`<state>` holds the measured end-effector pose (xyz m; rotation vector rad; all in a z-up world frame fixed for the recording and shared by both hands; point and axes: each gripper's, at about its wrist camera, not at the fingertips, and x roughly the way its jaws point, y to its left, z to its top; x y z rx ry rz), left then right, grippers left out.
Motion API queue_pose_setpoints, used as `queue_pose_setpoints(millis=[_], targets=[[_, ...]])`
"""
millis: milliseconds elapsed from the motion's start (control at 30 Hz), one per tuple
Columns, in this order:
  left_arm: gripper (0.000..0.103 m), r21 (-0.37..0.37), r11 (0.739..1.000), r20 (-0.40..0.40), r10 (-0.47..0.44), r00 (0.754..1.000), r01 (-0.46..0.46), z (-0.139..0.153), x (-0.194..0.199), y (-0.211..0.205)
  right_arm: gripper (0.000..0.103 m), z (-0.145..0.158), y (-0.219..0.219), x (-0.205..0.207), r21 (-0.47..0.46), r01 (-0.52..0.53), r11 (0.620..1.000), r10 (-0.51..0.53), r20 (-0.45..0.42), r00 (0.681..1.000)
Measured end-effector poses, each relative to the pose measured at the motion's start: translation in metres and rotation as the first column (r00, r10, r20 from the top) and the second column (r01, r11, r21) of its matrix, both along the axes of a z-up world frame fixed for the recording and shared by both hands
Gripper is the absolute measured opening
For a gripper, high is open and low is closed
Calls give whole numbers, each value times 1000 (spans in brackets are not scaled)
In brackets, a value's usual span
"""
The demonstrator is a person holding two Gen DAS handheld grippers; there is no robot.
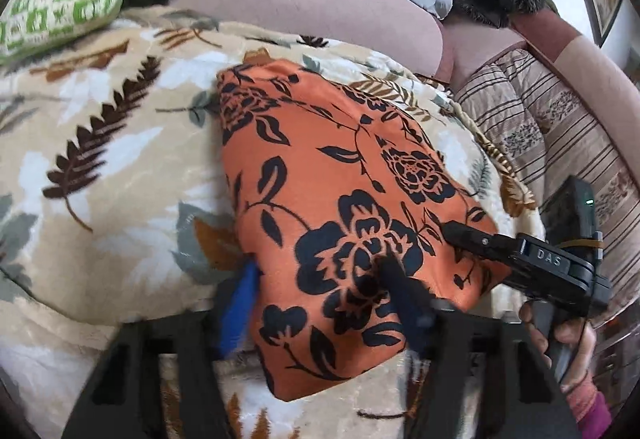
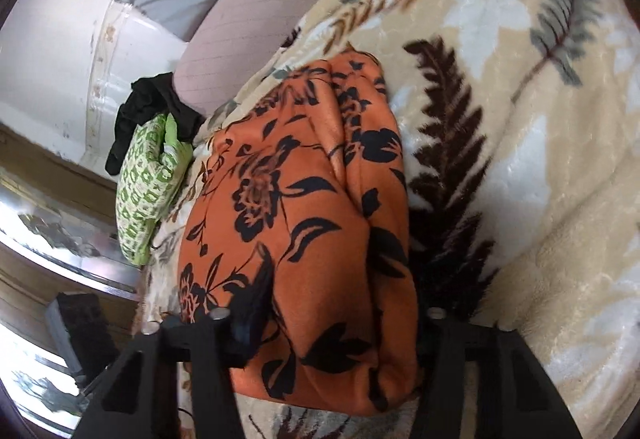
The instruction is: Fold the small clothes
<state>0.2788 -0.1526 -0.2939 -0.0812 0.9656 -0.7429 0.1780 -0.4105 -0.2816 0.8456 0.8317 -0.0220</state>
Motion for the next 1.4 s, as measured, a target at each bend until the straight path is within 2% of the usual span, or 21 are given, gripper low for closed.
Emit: queue_pose_setpoints(millis=[100,133,167,233,300,367,433,467,500,567,733,833,1000,1100,1233,1400], targets=[[53,-16,1000,-12,19,1000,-19,-1,5,2,48,15,16,1,-124,-11,992,12,13,1000],[55,-18,999,-25,27,999,-27,-3,7,2,48,16,18,1,-140,-12,990,15,15,1000],[57,-20,999,-42,35,999,-36,-6,11,2,48,16,20,3,-145,-14,989,16,11,1000],[72,-14,998,-70,59,996,-60,-10,16,2,51,11,17,5,-115,-14,993,15,5,1000],[77,-9,997,-81,81,993,-82,-12,19,4,57,7,12,5,-74,-4,997,4,5,1000],[77,-25,997,-97,71,993,-74,-13,20,4,60,3,7,4,-27,13,1000,-13,5,1000],[77,-26,998,-71,55,996,-57,-10,16,-1,62,1,6,4,-22,18,1000,-18,8,1000],[76,-10,999,-50,46,998,-47,-9,13,-4,63,0,6,5,-24,22,999,-21,11,1000],[70,9,999,-29,34,999,-34,-7,10,-8,64,-1,6,6,-21,24,1000,-23,14,1000],[68,35,999,0,30,1000,-30,-6,7,-12,66,-4,6,7,-5,28,1000,-28,17,999],[66,34,998,-9,45,999,-45,-6,11,-10,66,-11,-1,8,47,39,998,-40,35,999],[66,46,998,1,47,999,-47,-6,10,-11,66,-11,-1,7,37,36,999,-37,36,999],[66,48,997,-1,53,999,-53,-7,11,-13,57,-7,4,7,-6,28,1000,-28,43,999],[67,45,997,-8,57,998,-57,-8,12,-13,57,-4,11,9,-40,22,999,-20,42,999],[73,48,997,-21,68,997,-67,-11,14,-14,63,-8,10,10,-19,40,999,-40,44,998],[73,39,997,-40,74,996,-72,-15,16,-13,71,-7,16,13,-58,42,997,-38,58,998]])
